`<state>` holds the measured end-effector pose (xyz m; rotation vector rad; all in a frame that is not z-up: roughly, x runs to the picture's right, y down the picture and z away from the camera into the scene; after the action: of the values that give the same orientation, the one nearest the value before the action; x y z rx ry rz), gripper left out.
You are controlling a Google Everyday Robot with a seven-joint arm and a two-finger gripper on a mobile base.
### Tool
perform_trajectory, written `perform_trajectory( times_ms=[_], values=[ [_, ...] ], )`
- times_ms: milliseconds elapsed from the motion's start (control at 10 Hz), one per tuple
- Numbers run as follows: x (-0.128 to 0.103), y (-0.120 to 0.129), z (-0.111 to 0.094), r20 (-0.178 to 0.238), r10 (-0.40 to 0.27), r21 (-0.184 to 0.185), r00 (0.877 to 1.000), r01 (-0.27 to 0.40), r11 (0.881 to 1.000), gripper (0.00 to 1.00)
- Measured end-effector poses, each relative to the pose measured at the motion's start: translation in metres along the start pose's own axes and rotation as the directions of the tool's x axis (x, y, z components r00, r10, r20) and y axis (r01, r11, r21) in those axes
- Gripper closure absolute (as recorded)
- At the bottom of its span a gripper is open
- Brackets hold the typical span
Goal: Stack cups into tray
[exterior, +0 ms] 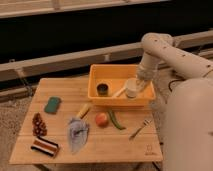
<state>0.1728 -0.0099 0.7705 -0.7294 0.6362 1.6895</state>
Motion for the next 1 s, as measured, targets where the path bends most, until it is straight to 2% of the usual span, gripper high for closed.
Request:
perform_trajectory(
  times_ms=[400, 600, 1000],
  values=[
    [-0.026, 0.051, -0.003, 0.077, -0.086, -0.031, 0.993, 0.089, 0.996, 1.00],
    [-0.032, 0.064, 0.002, 0.111, -0.108, -0.035, 0.988, 0.112, 0.993, 1.00],
    [-0.044, 0.097, 0.019, 0.138, -0.150, -0.034, 0.979, 0.156, 0.987, 1.00]
  ],
)
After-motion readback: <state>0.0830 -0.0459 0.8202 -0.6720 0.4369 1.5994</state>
